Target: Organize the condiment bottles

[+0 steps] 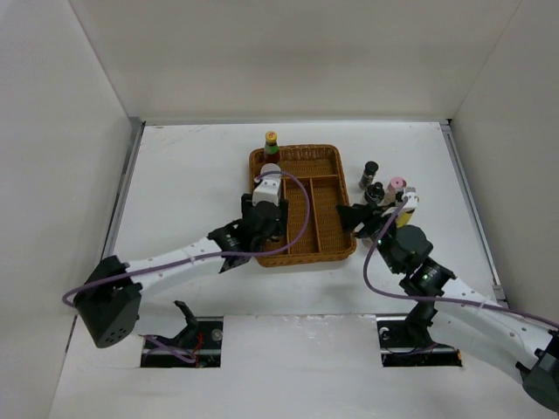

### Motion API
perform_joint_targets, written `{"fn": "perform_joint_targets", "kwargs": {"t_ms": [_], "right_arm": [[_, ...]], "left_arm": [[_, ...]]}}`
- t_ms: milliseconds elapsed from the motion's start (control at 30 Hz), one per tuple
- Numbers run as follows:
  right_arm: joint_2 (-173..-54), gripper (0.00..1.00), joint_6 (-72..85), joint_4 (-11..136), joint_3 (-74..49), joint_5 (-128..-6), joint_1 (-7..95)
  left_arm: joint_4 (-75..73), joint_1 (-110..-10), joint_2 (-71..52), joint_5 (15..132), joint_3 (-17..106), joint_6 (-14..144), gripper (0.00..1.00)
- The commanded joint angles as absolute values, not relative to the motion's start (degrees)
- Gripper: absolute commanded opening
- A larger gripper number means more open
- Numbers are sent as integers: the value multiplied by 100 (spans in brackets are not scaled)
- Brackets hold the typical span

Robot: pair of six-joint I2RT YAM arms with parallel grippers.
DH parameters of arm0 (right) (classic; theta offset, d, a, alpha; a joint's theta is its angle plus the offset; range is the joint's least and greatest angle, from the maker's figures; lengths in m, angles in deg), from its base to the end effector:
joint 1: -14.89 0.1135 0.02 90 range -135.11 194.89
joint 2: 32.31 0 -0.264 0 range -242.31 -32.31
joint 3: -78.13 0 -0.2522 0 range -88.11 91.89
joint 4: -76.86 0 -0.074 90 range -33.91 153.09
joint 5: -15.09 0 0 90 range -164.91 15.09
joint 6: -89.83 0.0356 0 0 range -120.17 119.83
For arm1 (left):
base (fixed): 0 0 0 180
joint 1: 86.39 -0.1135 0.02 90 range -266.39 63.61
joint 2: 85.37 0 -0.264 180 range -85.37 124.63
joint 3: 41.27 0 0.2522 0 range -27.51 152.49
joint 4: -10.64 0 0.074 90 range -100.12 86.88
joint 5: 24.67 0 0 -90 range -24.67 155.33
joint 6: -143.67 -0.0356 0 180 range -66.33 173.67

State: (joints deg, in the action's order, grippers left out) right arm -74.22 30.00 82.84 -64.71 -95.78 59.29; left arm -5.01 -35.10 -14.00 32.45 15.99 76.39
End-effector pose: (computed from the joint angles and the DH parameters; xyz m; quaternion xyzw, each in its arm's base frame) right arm 0.1390 0.1184 0.2713 0.0432 0.6986 0.3250 0.6359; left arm 0.1842 -0.1990 0.2506 0.0671 0.8390 -0.0942 0.5317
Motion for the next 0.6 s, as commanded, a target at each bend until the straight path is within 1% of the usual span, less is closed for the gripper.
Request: {"fn": "perform_joint_targets", "kwargs": {"t_ms": [0,133,167,233,300,333,400,567], "right_arm": [[-7361,65,2971,7831,-6342,-10119,5511],[-7958,73,2866,7374,-5920,-10163,4852],[-8133,75,2813,7260,-5824,-10198,4694],[-8468,78,2691,7023,-5630,-10277,4456],[-8714,81,2637,6873,-5454,-10374,4298],[-8846,82,2611,6820,-5375,-10426,4253],[-9118,85,2550,6775,-5208,-10523,4192],[-9812,88,2418,6547,-4716,-10673,4077]], "left_arm": [[548,-3572,-1120,3290,1512,7600,35],[707,-3598,-961,3264,1336,7591,49],[742,-3607,-1031,3255,1275,7582,55],[777,-3686,-1285,3238,1143,7582,72],[812,-3739,-1592,3238,1055,7582,84],[856,-3756,-1785,3238,1011,7582,88],[1040,-3774,-2189,3273,932,7565,93],[1909,-3809,-3034,3299,598,7556,95]]}}
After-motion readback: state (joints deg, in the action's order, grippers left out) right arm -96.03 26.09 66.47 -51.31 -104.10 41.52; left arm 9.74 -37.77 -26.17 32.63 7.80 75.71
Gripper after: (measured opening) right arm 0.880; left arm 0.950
